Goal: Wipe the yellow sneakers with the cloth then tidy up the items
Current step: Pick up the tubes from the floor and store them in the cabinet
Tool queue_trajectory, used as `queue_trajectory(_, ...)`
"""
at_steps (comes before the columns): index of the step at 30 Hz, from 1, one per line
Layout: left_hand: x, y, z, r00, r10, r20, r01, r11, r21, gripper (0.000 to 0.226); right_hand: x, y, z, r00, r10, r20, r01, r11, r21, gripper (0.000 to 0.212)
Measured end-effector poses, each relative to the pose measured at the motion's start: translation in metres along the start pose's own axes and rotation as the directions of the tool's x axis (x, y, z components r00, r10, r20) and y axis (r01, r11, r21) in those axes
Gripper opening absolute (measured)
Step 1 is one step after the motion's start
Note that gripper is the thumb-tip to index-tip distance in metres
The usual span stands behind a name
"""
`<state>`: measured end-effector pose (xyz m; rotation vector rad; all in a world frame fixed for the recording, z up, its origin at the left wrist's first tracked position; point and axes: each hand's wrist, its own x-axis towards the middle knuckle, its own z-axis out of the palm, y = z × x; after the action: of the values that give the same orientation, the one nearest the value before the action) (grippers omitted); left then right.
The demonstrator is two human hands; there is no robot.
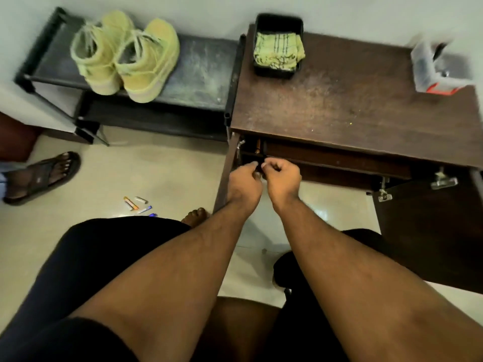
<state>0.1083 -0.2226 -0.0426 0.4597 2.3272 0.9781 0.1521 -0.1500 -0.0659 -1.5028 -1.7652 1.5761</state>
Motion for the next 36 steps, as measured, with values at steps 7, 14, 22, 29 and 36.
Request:
queue_trajectory(7,-0.032,0.012,-0.179,0.969,0.164,-0.186,-0.187,0.975,-0.117,0.014,-0.084,-0.086,0.018,0.958,-0.269,0.102,0.282,0.947,-0.152,0.014)
queue_trajectory(14,0.012,-0.121,-0.313,0.909,-0.082,-0.408,-0.010,0.976,-0.218,0.011,-0.094,-0.120,0.148,0.830,-0.326,0.452,0.484,0.825,-0.294,0.016)
queue_trajectory(22,0.028,-0.326,-0.245,0.813,-0.520,-0.262,0.428,0.839,-0.335,0.009,-0.052,-0.027,0.277,0.648,-0.120,0.752,0.634,0.633,-0.445,0.020)
queue_trajectory(29,0.044,-0.422,-0.165,0.522,-0.840,-0.148,0.598,0.484,-0.639,0.004,-0.018,0.062,0.343,0.594,0.077,0.801,0.613,0.602,-0.512,0.018)
queue_trajectory(36,0.084,-0.479,-0.159,0.487,-0.785,-0.382,0.559,0.616,-0.554,0.019,-0.007,0.127,0.403,0.460,0.122,0.879,0.716,0.535,-0.449,0.019)
